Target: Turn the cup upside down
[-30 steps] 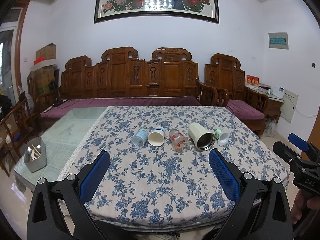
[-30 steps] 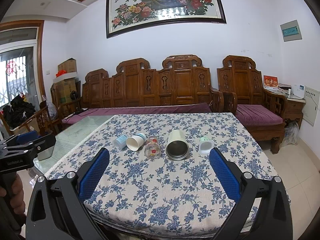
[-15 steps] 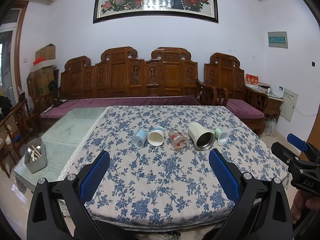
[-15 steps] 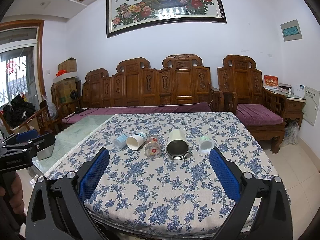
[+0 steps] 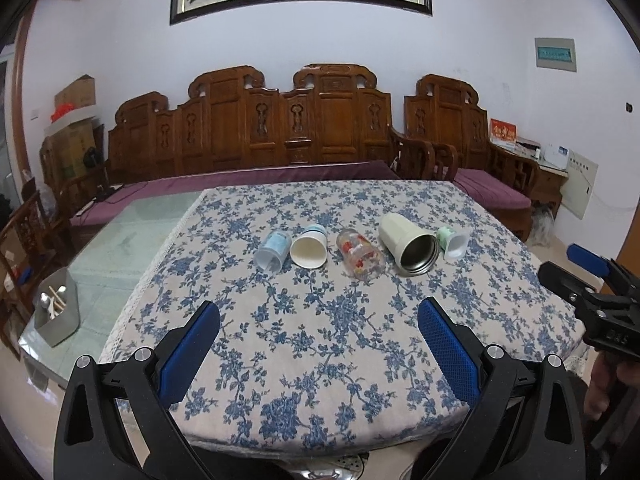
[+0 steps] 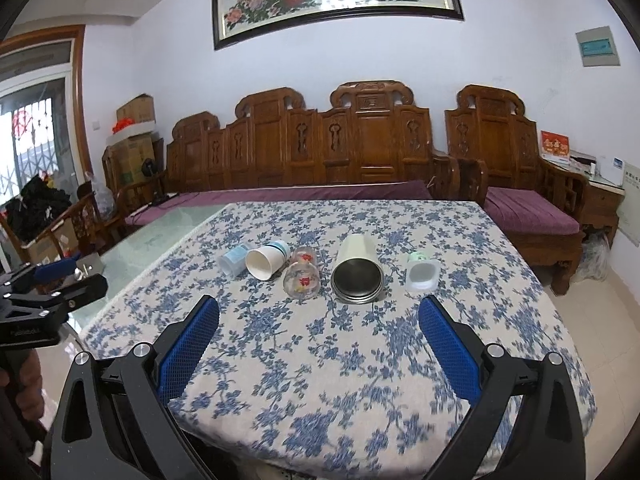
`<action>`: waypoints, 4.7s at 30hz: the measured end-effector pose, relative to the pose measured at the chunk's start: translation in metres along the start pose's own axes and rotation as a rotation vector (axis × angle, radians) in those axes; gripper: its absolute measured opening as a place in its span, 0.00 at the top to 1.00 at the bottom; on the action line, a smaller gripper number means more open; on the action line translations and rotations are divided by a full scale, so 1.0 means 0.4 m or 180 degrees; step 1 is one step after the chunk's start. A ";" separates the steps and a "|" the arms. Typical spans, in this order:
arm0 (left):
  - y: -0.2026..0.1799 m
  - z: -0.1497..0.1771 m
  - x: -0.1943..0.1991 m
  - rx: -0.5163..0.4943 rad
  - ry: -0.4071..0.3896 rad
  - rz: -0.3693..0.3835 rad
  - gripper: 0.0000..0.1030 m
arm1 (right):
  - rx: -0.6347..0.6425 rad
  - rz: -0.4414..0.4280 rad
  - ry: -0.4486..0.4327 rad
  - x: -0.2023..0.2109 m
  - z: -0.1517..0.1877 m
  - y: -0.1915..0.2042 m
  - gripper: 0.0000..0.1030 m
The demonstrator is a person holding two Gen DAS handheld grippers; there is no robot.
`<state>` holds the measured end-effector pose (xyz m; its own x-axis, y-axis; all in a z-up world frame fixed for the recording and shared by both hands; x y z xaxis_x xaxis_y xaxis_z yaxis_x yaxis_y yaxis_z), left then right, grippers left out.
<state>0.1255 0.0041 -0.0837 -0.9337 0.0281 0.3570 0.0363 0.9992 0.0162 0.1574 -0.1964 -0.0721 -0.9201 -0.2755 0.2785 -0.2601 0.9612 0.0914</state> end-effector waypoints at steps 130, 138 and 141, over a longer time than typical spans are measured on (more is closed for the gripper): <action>-0.114 0.251 -0.521 0.0925 0.2162 0.0100 0.21 | -0.0356 0.0014 0.0488 -0.209 0.230 -0.120 0.03; -0.145 0.297 -0.558 0.1069 0.2445 0.0146 0.21 | -0.0402 0.0019 0.0512 -0.211 0.236 -0.127 0.03; -0.144 0.304 -0.571 0.1105 0.2508 0.0156 0.22 | -0.0514 -0.0032 0.0566 -0.215 0.247 -0.131 0.03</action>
<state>0.2932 -0.0564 -0.2797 -0.4097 0.1723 0.8958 -0.1608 0.9530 -0.2568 0.2211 -0.2218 -0.1952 -0.8480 -0.2963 0.4394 -0.2055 0.9481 0.2428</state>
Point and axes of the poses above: each gripper's, at about its wrist camera, not at the fingertips, and x roughly against the way its jaws point, y to its left, z to its underside, the point moved 9 cm from there along -x, roughly the way its jaws point, and after that the axes turned 11 degrees about -y, right-handed, at the moved point
